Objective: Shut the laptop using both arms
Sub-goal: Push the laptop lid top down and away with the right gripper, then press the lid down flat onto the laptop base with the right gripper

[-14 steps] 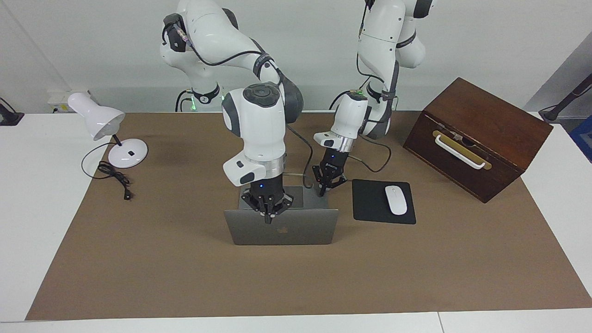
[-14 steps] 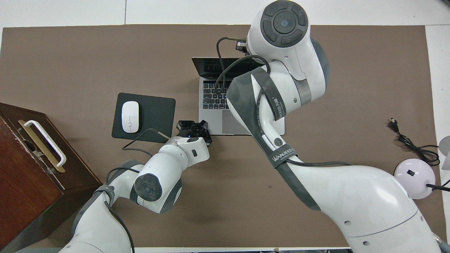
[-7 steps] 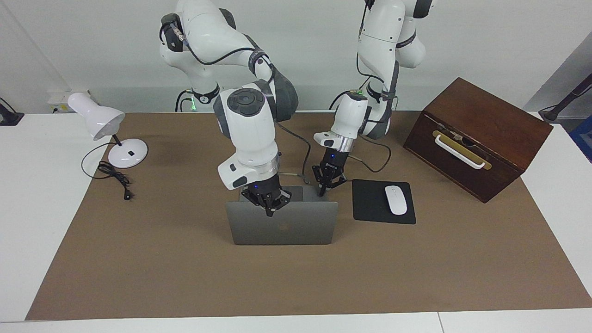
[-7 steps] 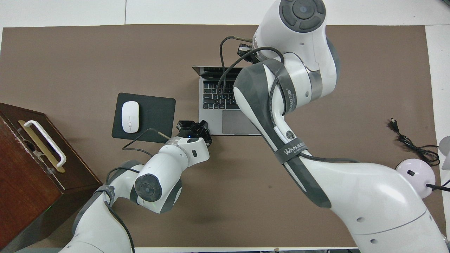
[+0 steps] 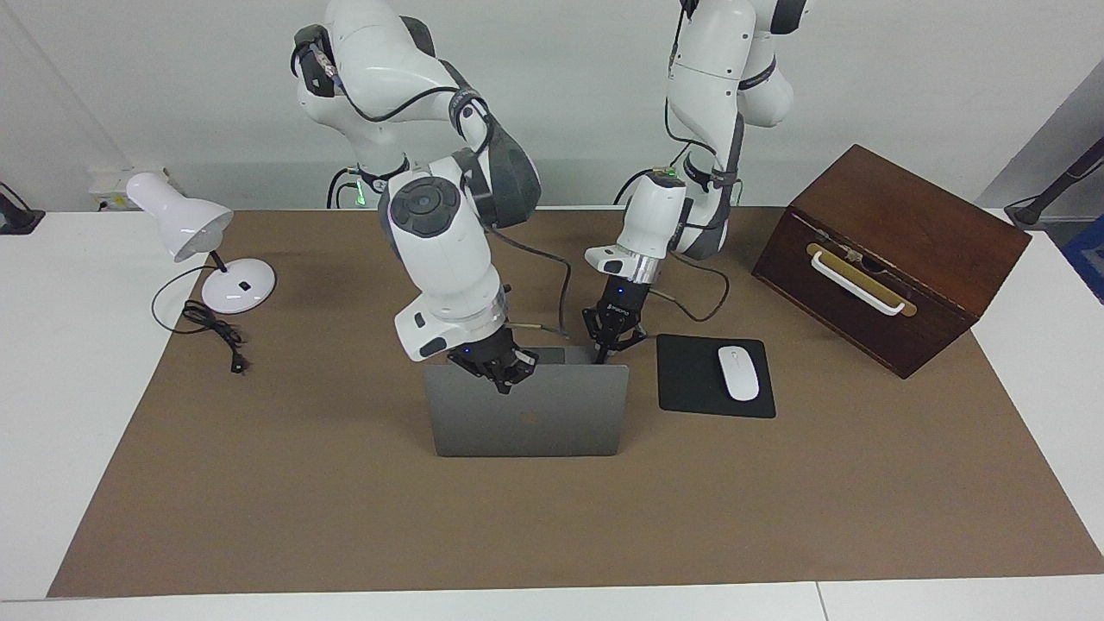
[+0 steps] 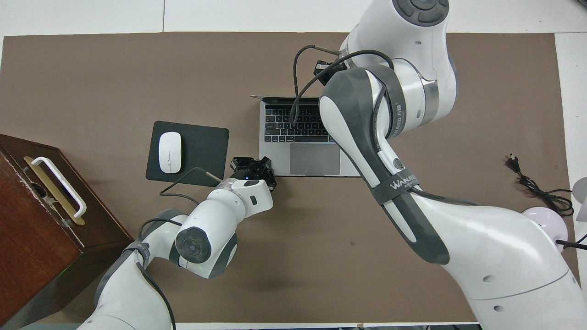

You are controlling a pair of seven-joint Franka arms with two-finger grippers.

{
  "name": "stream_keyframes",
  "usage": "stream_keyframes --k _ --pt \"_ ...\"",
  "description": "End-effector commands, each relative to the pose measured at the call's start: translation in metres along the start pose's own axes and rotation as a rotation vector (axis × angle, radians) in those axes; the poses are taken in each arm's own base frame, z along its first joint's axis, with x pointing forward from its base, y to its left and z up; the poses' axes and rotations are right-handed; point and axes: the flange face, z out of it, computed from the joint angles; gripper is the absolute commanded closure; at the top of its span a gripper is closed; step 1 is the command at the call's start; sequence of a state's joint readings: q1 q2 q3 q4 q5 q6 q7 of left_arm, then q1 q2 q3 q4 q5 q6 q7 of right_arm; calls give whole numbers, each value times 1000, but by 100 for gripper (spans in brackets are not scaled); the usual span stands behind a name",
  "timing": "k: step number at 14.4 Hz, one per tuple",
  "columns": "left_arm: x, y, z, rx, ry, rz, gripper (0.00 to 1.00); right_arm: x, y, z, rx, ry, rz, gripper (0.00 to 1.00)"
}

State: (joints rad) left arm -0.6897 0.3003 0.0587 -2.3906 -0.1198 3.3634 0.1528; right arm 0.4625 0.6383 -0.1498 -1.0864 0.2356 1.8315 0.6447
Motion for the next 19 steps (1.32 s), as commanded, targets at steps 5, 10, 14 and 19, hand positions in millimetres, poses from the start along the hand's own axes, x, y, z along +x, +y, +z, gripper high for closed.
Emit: stream_keyframes --k 5,10,14,19 --pt "-52 -23 44 30 -123 10 100 -6 7 23 1 -105 -11 100" --pt "-53 -23 45 29 -125 10 100 -15 7 45 -7 -155 2 100" --pt "-53 -22 45 28 -125 9 100 -16 8 54 10 -175 16 100" --pt "-53 -22 45 29 -123 11 100 -15 11 71 21 -184 31 100"
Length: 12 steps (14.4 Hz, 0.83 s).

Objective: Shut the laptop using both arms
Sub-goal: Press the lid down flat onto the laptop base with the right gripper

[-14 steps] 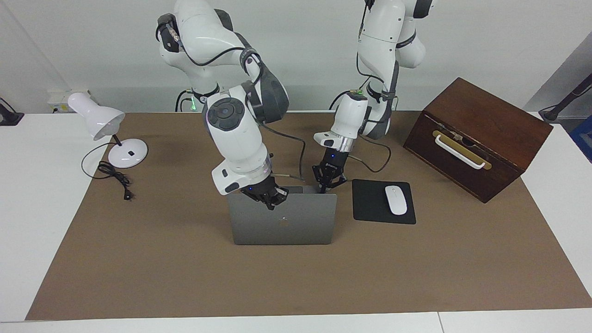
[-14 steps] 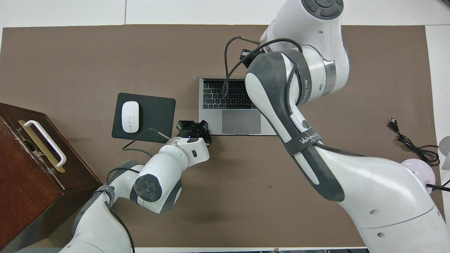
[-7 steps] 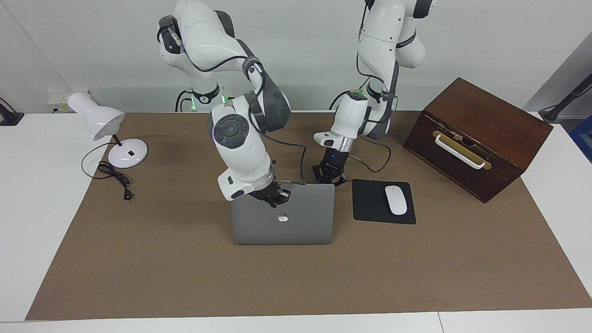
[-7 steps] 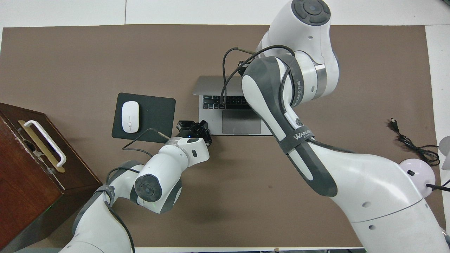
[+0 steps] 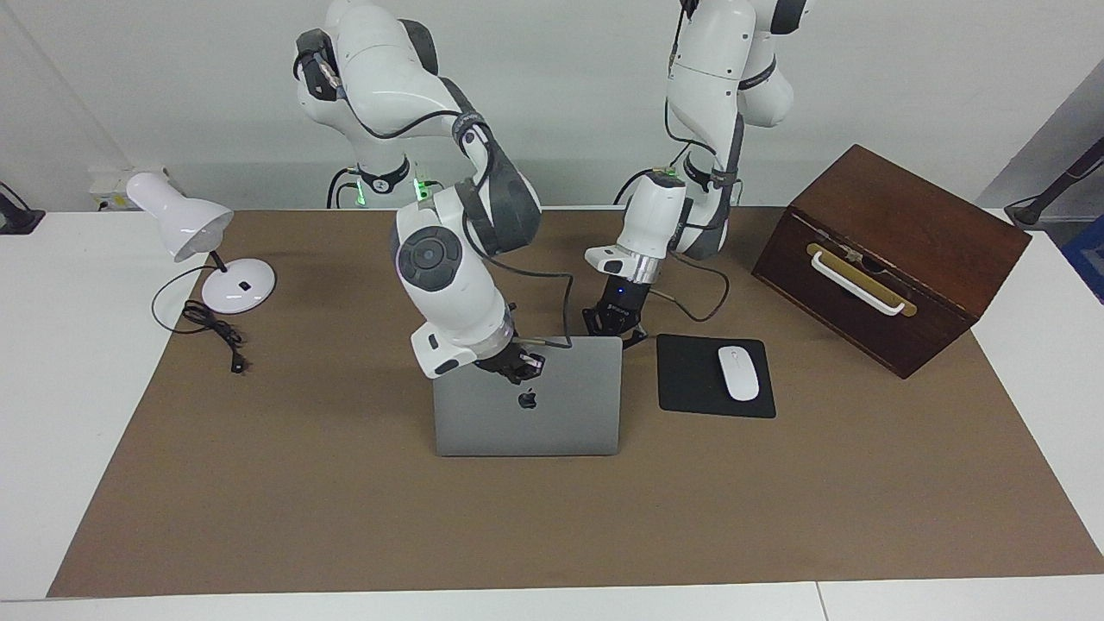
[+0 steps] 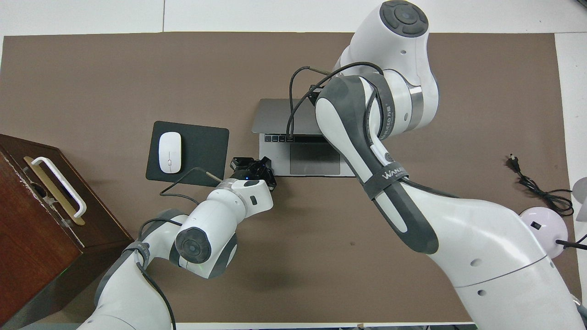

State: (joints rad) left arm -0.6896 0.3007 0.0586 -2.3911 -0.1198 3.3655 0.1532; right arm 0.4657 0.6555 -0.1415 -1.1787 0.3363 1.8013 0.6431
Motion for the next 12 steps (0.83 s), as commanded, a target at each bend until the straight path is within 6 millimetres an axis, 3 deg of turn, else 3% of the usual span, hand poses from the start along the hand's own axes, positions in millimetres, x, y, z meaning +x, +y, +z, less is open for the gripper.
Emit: stream_keyframes --k 1,12 --pt "-53 -22 45 28 -126 10 100 3 2 15 32 -10 -12 100" --pt "-54 -24 46 26 -128 30 100 6 -5 47 68 10 9 100"
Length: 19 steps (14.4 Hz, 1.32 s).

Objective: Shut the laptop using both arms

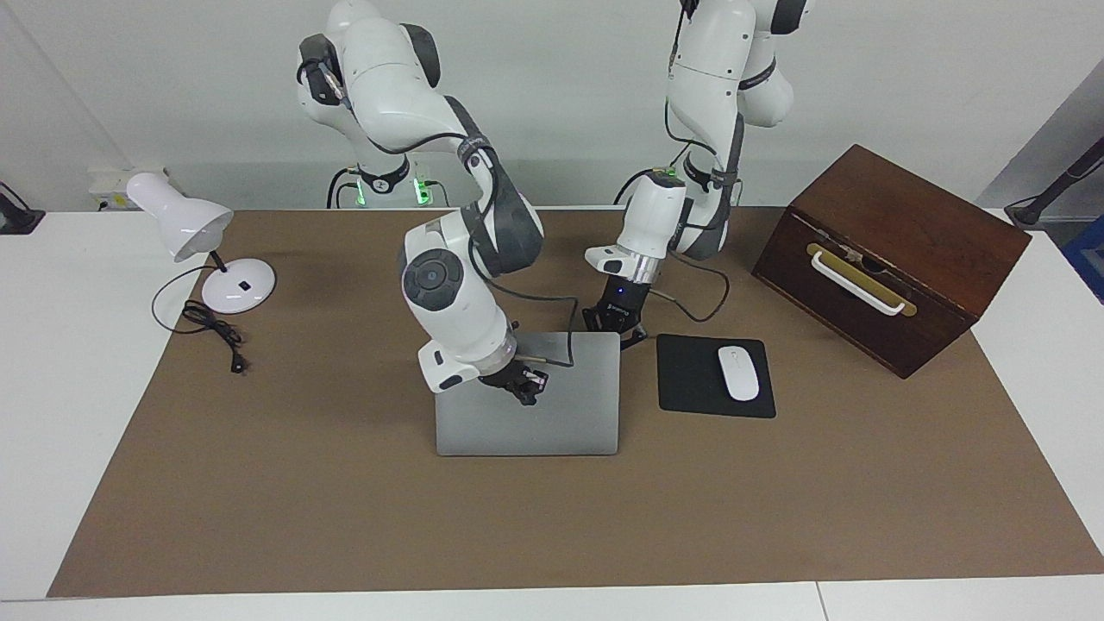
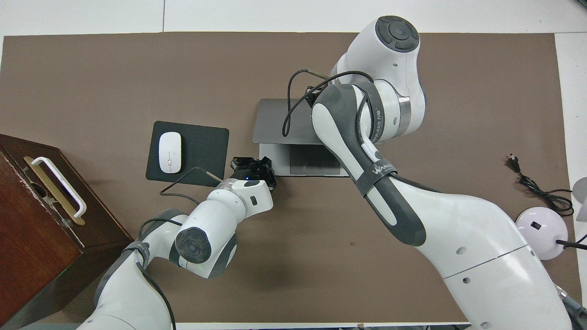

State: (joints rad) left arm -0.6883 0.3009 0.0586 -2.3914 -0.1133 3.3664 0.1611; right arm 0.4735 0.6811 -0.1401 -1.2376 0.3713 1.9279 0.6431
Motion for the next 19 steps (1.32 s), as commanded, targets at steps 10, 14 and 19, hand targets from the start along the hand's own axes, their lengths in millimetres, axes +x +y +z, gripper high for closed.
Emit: stream_keyframes --k 10,14,19 --pt "-55 -23 46 25 -131 16 100 -1 0 47 57 5 10 100" --pt "-55 -23 46 26 -130 16 100 -1 0 50 60 7 13 100" --pt "-55 -23 46 26 -130 16 100 -2 -1 61 62 14 16 100"
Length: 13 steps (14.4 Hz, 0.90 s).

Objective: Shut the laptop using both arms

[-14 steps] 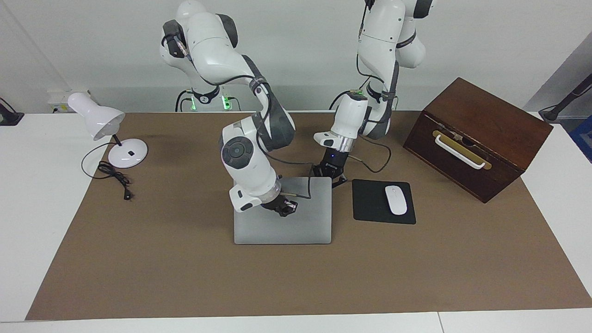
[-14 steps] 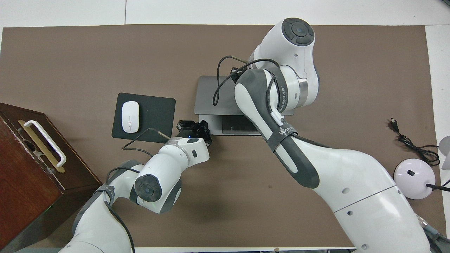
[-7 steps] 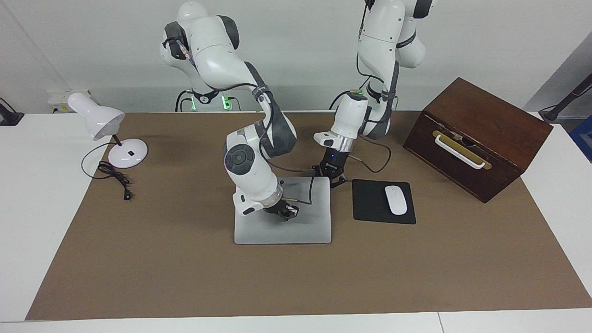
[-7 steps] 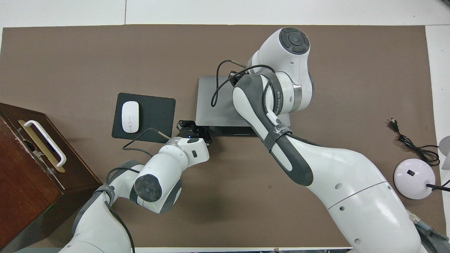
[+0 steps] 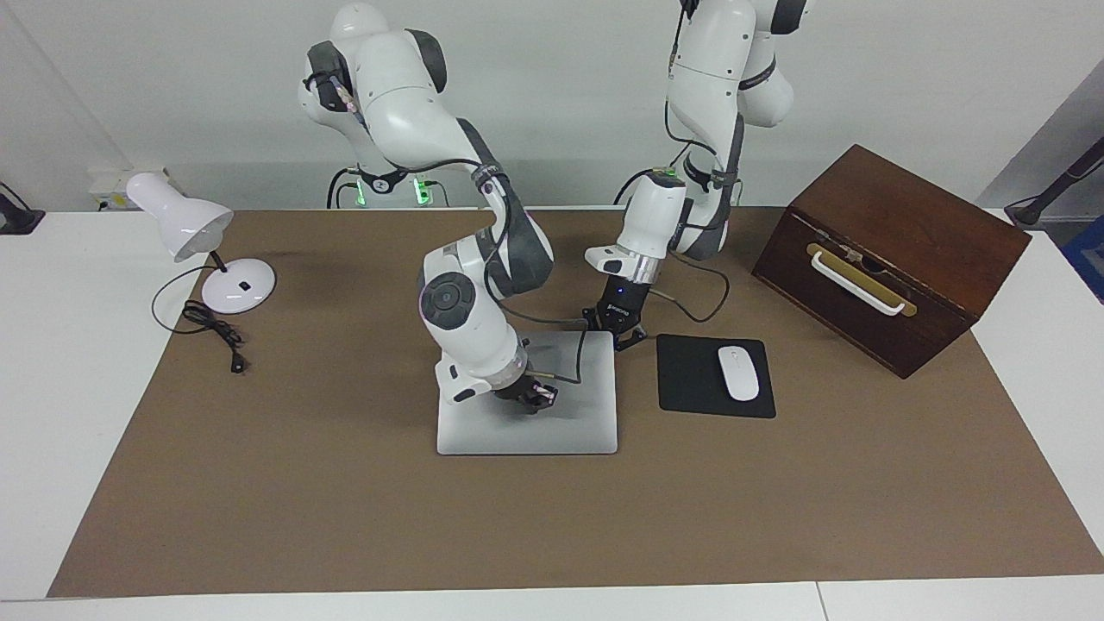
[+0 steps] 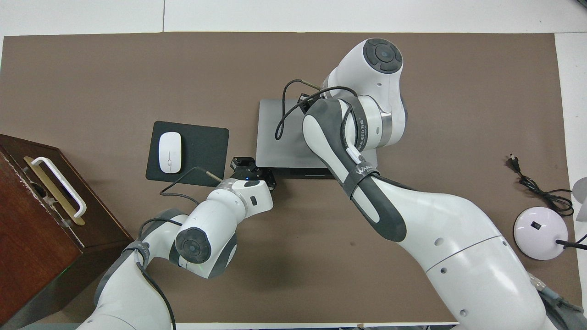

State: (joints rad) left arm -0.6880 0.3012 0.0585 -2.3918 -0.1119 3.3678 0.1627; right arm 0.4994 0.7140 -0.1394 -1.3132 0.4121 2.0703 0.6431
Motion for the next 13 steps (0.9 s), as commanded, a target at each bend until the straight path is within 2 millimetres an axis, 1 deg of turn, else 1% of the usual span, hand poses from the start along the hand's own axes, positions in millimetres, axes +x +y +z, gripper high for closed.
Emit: stream_keyframes --k 1,6,8,11,12,13 --pt "-55 -23 46 25 -132 14 100 -2 -2 12 28 -3 -10 100" --pt "-55 -24 46 26 -132 11 100 -2 -2 11 28 -3 -6 100" --pt "-55 -24 46 26 -132 11 100 -2 -3 7 32 -1 -9 100" --pt "-55 -24 46 26 -132 11 100 -7 -8 -7 36 -11 -16 100" --pt "-57 -24 46 27 -135 10 100 -6 -7 -11 32 -17 -13 100" --pt "-56 -24 45 27 -134 8 100 -7 -6 -20 34 -22 -15 100"
